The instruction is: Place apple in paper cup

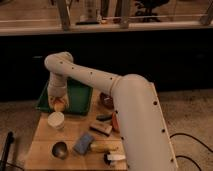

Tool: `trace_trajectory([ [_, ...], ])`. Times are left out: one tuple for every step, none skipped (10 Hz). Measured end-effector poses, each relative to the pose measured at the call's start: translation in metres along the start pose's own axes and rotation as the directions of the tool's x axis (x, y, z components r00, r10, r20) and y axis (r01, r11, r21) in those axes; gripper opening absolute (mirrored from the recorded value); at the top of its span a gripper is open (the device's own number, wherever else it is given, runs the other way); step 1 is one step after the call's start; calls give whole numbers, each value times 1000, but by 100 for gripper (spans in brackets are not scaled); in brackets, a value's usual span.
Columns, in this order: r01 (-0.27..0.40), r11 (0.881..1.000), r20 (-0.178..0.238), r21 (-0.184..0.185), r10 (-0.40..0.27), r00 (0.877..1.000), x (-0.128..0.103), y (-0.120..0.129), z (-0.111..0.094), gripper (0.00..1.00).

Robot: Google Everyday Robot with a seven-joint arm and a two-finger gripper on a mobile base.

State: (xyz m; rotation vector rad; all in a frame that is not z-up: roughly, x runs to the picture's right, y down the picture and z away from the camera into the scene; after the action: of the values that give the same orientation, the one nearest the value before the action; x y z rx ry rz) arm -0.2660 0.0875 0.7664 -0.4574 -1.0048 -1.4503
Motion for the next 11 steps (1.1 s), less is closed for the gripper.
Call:
trace_trajectory([
  [5, 1000, 2, 0, -5, 1000, -2, -2, 0, 0],
  [12, 1000, 6, -1, -12, 1000, -5, -4, 1, 0],
  [19, 1000, 10, -3, -19, 1000, -7, -6, 2, 0],
  [26, 1000, 11, -4, -26, 1000, -10, -8, 2, 0],
  [35, 999, 8, -2, -35, 999, -12, -12, 2, 0],
  [40, 999, 5, -1, -40, 999, -14, -15, 2, 0],
  [45, 999, 2, -1, -45, 999, -16, -18, 2, 0],
  [51, 999, 0, 2, -51, 999, -19, -21, 3, 0],
  [55, 999, 0, 2, -55, 999, -21, -23, 4, 0],
  [56, 998, 0, 5, -56, 998, -22, -24, 4, 0],
  [57, 998, 1, 6, -57, 998, -24, -24, 6, 0],
])
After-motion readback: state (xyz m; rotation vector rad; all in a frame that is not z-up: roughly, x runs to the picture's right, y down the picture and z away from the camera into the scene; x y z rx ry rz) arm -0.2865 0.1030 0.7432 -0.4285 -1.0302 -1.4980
